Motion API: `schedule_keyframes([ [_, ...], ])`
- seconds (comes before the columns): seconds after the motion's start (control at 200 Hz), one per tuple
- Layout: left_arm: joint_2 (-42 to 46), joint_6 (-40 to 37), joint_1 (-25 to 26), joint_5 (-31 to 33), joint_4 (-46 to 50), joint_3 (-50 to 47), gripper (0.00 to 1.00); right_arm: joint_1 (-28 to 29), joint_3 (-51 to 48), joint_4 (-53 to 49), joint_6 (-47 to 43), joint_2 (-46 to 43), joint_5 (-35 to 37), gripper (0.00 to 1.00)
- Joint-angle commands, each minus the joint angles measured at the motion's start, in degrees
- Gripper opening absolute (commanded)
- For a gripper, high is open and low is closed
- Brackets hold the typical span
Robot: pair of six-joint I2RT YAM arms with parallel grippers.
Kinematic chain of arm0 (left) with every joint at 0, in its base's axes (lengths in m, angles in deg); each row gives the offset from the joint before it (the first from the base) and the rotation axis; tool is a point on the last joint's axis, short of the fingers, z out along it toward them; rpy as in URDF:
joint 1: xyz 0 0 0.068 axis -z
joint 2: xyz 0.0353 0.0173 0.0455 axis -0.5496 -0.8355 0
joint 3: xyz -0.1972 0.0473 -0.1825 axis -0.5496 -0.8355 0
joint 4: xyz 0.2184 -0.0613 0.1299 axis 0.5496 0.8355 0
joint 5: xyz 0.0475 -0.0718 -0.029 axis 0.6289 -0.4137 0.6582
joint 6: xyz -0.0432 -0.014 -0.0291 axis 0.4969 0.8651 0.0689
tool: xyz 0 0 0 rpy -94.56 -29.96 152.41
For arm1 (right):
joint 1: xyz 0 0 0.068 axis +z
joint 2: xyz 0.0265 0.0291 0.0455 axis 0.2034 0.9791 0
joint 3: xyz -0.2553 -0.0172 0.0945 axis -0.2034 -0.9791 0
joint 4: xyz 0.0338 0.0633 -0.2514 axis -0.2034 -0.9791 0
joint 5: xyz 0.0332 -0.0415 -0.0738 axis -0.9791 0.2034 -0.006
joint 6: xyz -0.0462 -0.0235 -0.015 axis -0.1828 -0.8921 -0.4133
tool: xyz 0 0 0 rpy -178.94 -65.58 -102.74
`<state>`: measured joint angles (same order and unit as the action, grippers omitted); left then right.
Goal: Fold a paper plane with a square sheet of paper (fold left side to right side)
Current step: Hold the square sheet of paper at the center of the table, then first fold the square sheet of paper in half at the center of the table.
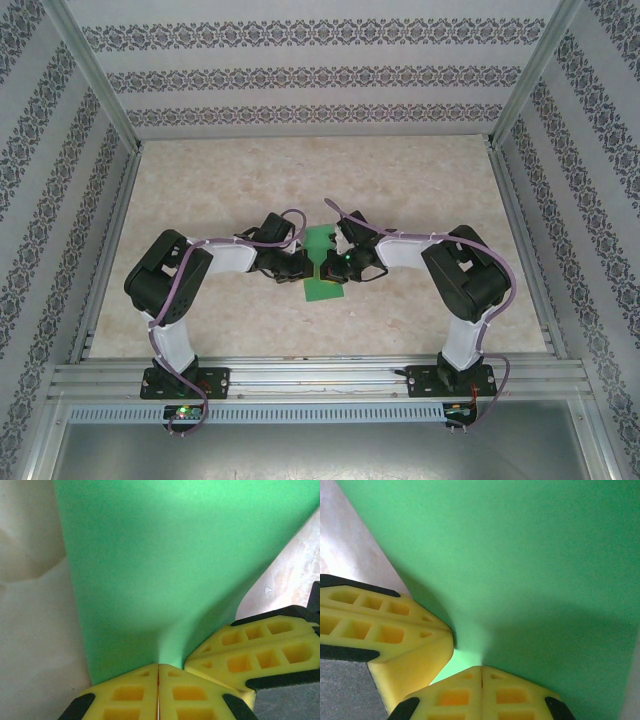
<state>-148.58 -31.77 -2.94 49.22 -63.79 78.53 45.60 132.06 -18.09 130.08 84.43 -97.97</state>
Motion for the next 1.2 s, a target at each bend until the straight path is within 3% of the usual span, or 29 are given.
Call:
schedule_keyframes([
  [0.0, 0.4, 0.7, 0.9, 1.5, 2.0, 1.6, 0.09, 0.1, -1.3, -3.3, -1.4, 1.5, 4.0, 0.0],
  [0.46, -3.3, -2.2, -2.0, -0.2, -2.3, 5.3, 0.09, 0.0, -2.3, -4.3, -2.5, 2.9, 6.5, 0.0],
  [1.194, -8.0, -7.8, -7.7, 5.9, -0.2, 7.5, 0.09, 0.0, -1.4, -9.5, -5.5, 4.2, 8.3, 0.0],
])
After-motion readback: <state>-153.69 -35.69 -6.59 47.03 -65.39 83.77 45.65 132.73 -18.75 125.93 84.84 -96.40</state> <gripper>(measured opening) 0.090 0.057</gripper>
